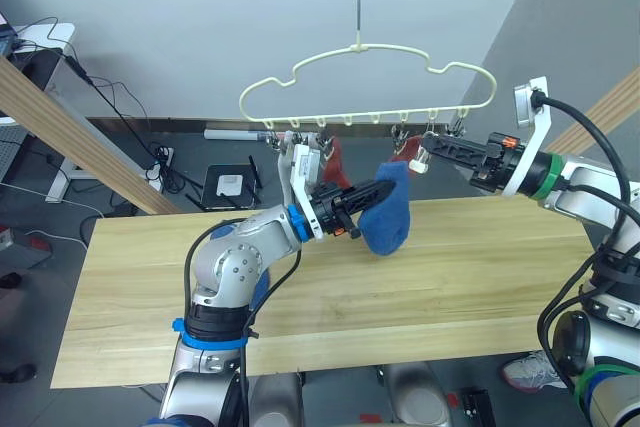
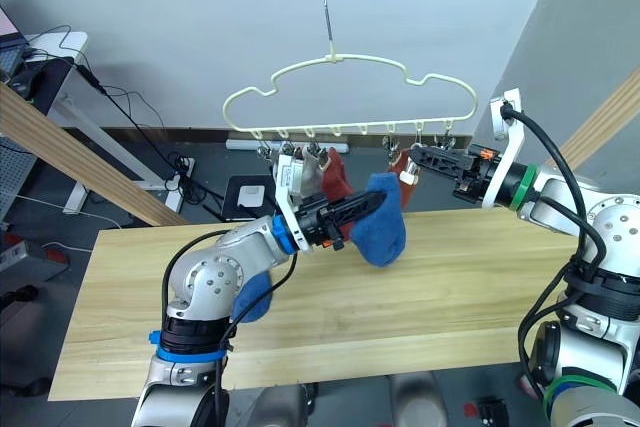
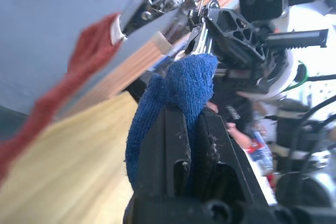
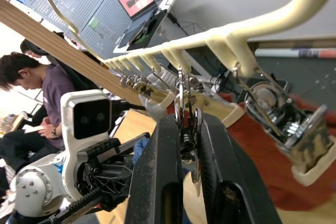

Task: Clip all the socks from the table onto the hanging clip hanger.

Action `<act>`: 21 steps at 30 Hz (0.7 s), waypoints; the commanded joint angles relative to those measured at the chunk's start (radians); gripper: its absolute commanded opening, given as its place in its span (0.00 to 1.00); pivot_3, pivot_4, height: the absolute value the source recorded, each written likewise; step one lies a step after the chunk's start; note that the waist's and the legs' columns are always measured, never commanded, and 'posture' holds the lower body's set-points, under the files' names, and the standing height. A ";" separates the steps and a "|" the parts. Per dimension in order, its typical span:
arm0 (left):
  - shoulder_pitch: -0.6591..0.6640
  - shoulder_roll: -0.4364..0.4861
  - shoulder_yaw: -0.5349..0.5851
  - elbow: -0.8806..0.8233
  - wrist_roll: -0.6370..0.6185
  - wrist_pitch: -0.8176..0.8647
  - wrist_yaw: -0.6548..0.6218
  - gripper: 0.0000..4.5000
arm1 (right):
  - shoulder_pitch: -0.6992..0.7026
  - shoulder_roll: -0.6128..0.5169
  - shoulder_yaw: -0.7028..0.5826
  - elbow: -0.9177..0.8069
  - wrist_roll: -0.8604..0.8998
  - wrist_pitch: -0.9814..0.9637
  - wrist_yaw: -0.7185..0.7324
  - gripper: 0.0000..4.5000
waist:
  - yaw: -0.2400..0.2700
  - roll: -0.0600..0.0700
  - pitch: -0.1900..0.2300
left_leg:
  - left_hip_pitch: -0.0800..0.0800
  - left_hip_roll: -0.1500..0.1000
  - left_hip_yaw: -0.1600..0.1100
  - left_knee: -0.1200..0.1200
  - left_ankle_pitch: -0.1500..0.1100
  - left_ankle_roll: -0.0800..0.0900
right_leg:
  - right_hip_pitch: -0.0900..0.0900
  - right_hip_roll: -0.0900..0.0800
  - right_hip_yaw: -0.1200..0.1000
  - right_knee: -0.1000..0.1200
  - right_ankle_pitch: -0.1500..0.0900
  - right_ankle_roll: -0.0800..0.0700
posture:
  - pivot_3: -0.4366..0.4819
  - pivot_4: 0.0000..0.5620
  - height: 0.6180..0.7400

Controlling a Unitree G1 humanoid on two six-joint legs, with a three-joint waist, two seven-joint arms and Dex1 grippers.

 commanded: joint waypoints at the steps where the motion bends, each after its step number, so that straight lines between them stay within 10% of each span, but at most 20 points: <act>1: -0.015 -0.020 0.041 -0.015 -0.100 0.069 0.038 0.00 | -0.025 0.008 -0.056 0.010 0.123 0.015 -0.068 0.02 | 0.000 0.000 0.000 | 0.000 0.000 0.000 0.000 0.000 0.000 | 0.000 0.000 0.000 0.000 0.000 0.000 | 0.24 0.56 1.00; 21: -0.054 -0.047 0.108 0.029 -0.306 0.203 0.138 0.00 | 0.037 -0.095 0.062 0.043 0.587 -0.160 -0.358 0.02 | -0.001 0.000 0.000 | 0.000 0.000 0.001 0.000 0.000 0.000 | 0.000 0.000 0.000 -0.001 0.000 0.000 | 0.24 0.57 1.00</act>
